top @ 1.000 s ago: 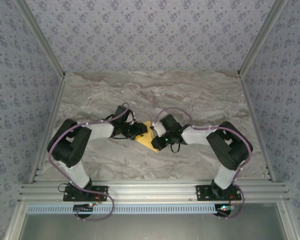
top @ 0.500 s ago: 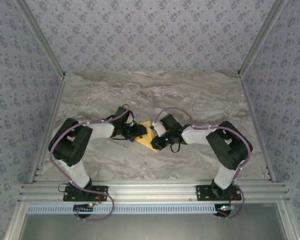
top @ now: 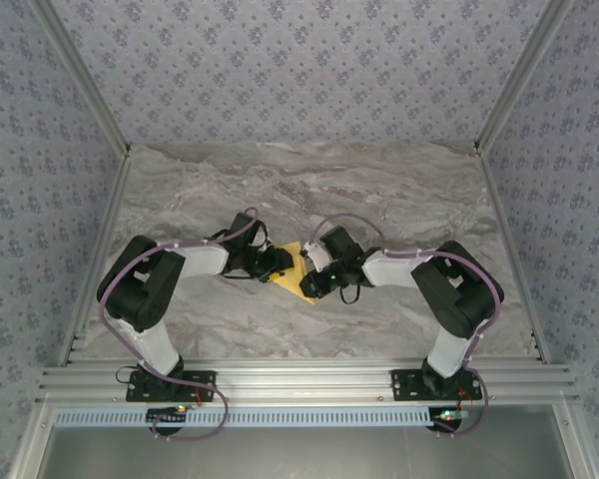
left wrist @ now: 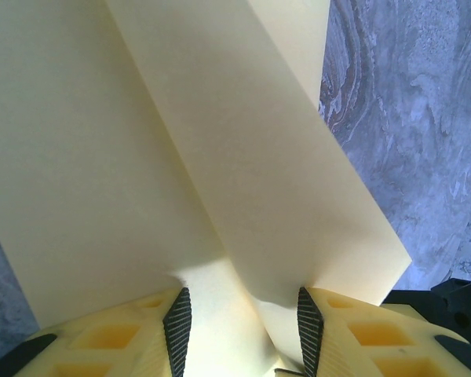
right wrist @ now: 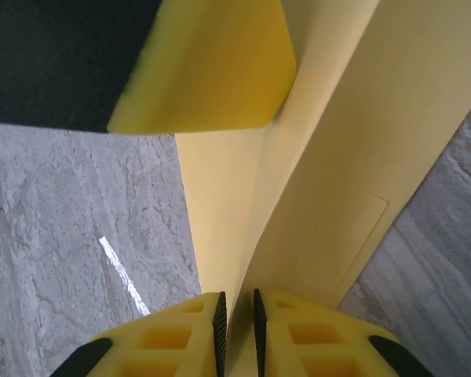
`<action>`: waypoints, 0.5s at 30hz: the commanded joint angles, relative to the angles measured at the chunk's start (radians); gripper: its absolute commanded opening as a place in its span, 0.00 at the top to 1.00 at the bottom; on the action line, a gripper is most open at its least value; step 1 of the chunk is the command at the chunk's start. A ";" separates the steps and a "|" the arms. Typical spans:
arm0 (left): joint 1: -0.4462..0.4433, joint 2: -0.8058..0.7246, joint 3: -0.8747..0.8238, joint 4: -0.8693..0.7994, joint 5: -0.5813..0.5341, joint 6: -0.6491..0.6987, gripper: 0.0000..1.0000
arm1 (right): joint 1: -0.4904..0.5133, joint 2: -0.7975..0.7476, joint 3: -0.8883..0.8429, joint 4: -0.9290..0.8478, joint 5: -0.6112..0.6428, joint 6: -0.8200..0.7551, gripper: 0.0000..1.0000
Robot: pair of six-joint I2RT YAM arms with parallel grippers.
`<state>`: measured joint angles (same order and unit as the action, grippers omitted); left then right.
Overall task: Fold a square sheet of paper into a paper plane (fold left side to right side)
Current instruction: Fourth fold the wing at the center of the table.
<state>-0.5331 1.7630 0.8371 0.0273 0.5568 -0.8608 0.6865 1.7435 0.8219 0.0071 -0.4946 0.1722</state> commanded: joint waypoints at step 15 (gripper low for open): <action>-0.005 0.027 0.017 -0.032 -0.019 0.019 0.57 | -0.118 -0.104 -0.021 0.124 -0.179 0.145 0.68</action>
<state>-0.5331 1.7634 0.8371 0.0269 0.5568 -0.8608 0.6010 1.6722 0.8173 0.0727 -0.6029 0.2543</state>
